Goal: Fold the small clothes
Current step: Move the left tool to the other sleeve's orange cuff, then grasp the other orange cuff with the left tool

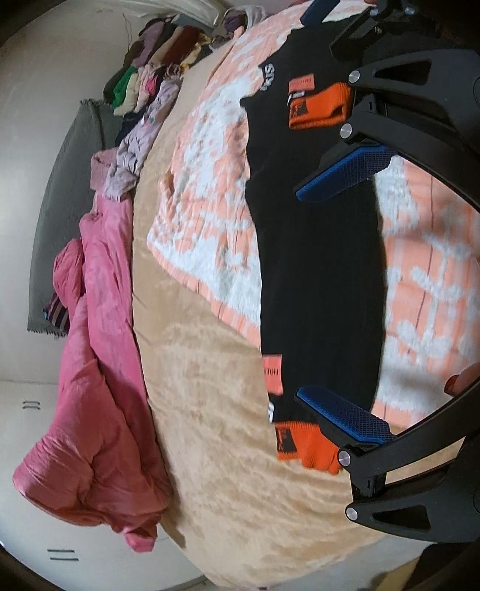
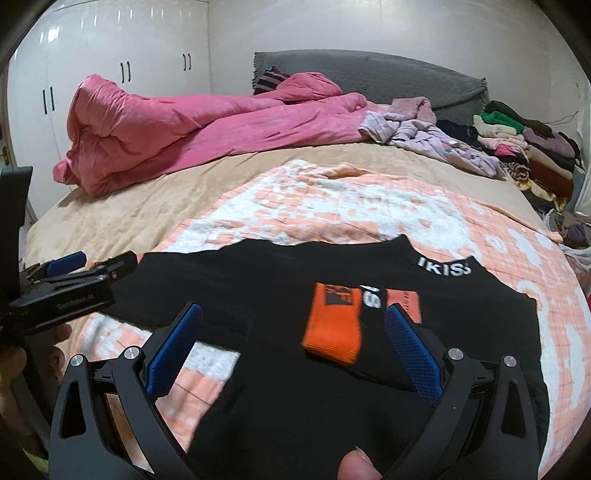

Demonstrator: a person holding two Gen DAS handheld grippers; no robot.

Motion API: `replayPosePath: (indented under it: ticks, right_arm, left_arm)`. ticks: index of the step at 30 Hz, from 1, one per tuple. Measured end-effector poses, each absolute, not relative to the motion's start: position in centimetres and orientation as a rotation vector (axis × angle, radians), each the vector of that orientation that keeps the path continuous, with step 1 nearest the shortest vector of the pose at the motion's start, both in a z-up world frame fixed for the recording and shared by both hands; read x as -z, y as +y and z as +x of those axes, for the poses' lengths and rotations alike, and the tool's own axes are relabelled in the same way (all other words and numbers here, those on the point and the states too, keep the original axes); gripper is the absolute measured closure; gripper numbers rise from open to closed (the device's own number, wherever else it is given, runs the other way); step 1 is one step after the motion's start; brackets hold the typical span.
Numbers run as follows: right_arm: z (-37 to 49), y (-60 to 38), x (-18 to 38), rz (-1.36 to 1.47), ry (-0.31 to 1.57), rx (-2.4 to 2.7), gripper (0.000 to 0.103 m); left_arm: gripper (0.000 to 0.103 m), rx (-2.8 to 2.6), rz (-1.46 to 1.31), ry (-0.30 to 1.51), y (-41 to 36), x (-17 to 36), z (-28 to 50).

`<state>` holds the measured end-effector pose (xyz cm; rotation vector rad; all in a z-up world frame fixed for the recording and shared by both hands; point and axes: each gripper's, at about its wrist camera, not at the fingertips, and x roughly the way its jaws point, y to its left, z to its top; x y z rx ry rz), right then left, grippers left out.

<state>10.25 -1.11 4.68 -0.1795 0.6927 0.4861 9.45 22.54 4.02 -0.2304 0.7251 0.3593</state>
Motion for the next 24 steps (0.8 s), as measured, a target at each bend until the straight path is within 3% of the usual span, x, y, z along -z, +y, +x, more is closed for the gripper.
replayPosePath:
  ticks: [24]
  right_arm:
    - [10.9, 7.1, -1.9, -0.306, 0.724, -0.555, 0.005]
  left_arm:
    - [0.01, -0.597, -0.305, 0.784, 31.6, -1.1, 8.0]
